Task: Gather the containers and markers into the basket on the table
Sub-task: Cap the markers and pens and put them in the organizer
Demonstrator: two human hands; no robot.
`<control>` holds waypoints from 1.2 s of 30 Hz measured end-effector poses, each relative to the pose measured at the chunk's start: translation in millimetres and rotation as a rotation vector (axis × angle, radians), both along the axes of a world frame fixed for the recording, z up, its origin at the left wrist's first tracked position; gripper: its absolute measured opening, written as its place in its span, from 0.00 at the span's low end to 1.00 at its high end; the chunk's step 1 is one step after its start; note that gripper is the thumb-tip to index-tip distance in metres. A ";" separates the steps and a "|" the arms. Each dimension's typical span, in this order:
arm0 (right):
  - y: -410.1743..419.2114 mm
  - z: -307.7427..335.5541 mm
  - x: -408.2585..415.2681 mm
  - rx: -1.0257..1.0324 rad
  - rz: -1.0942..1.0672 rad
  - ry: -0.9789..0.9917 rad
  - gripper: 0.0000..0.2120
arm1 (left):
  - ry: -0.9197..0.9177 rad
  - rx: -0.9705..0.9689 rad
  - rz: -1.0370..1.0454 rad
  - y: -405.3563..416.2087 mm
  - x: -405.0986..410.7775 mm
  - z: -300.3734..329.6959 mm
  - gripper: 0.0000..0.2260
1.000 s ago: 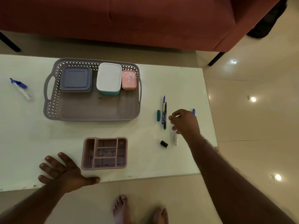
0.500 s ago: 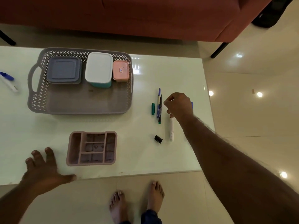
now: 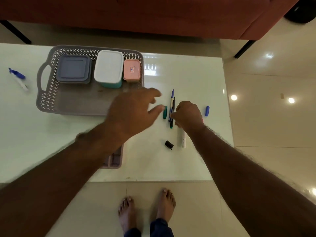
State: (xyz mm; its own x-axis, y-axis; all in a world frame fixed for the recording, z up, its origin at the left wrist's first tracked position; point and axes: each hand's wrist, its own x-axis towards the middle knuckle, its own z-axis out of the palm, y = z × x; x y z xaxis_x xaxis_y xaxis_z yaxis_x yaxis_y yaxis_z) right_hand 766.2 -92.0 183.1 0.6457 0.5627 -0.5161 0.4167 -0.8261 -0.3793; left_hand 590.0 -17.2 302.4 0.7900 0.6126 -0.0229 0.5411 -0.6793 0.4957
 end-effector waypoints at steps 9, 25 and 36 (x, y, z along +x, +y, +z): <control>-9.1 -2.3 -10.9 -0.028 0.053 -0.050 0.09 | 0.553 0.119 -0.216 4.7 81.6 -68.6 0.20; 7.1 -0.3 34.3 0.127 -0.037 -0.137 0.06 | 0.461 -0.063 -0.014 -4.6 92.3 -123.0 0.16; 24.7 8.2 80.2 0.211 -0.195 -0.062 0.09 | 0.310 -0.139 0.243 -2.7 99.2 -128.2 0.17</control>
State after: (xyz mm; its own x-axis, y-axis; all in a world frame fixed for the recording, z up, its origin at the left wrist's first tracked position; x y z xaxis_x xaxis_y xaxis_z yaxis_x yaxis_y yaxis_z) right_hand 846.4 -67.3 191.4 0.7789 0.5153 -0.3575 0.2853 -0.7987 -0.5298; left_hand 689.2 -19.9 174.2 0.5658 0.7546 -0.3323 0.8153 -0.4519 0.3621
